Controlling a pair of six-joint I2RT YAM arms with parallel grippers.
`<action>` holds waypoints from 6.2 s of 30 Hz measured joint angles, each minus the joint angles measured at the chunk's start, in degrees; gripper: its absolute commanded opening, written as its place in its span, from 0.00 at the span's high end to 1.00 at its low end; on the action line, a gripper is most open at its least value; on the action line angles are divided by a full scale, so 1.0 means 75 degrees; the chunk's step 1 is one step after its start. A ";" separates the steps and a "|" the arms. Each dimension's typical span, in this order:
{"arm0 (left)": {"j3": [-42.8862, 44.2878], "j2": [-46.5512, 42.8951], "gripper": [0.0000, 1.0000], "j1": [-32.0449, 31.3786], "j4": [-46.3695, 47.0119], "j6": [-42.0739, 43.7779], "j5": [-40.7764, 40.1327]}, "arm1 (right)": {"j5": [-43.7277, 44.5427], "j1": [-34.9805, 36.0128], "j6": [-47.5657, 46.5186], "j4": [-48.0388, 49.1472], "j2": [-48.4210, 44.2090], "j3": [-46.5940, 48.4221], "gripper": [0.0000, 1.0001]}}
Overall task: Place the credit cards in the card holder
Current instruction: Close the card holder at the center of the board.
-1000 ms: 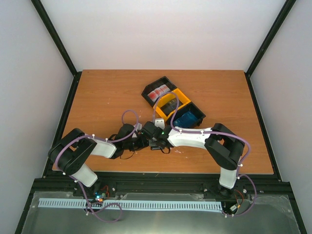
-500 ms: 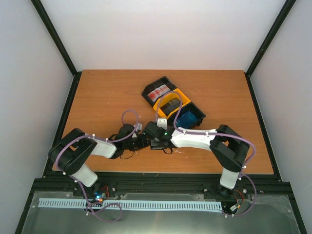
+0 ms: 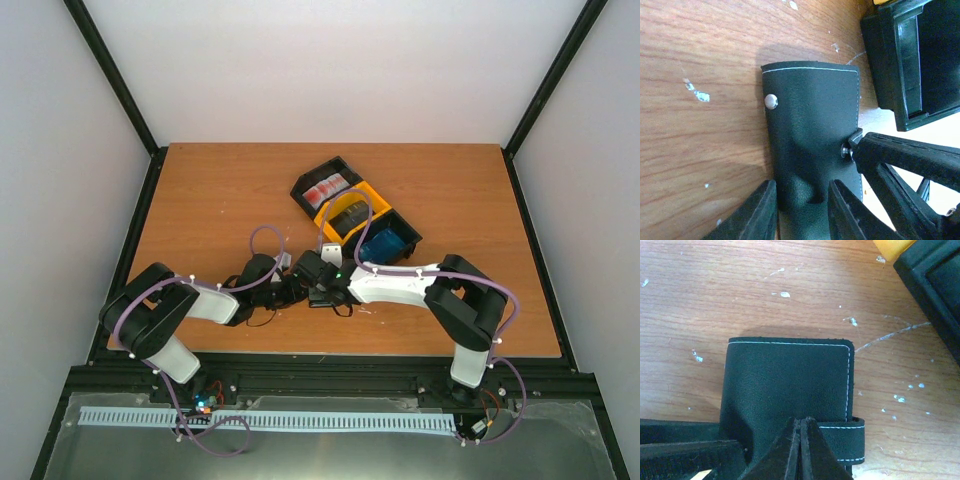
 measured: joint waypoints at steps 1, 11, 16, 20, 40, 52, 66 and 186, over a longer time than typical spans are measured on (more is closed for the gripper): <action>0.0000 0.0000 0.69 0.0000 0.0000 0.0000 0.0000 | -0.0012 -0.0003 -0.0003 0.0023 0.0026 0.0000 0.97; 0.0000 0.0006 0.69 0.0000 0.0006 0.0003 0.0003 | -0.0085 -0.0050 -0.0003 0.0265 0.0055 -0.0044 0.97; 0.0000 0.0006 0.69 0.0003 0.0006 0.0003 0.0006 | -0.0160 -0.0070 -0.0003 0.0303 0.0082 -0.0044 0.97; 0.0000 0.0006 0.69 0.0006 0.0006 0.0003 0.0009 | -0.0189 -0.0070 -0.0003 0.0303 0.0082 -0.0044 0.97; 0.0003 0.0017 0.69 0.0012 0.0009 0.0000 0.0017 | -0.0271 -0.0070 0.0160 0.0880 0.0052 -0.0344 0.96; 0.0003 0.0017 0.69 0.0012 0.0012 0.0000 0.0017 | -0.0329 -0.0079 0.0050 0.0580 -0.0143 -0.0326 0.83; 0.0003 0.0020 0.69 0.0012 0.0015 0.0000 0.0020 | -0.0038 -0.0079 0.0280 0.0090 -0.0458 -0.0326 0.85; 0.0172 0.0291 0.69 0.0041 0.0160 -0.0052 0.0108 | -0.0644 -0.0003 0.0743 -0.0930 -0.0079 0.0076 0.95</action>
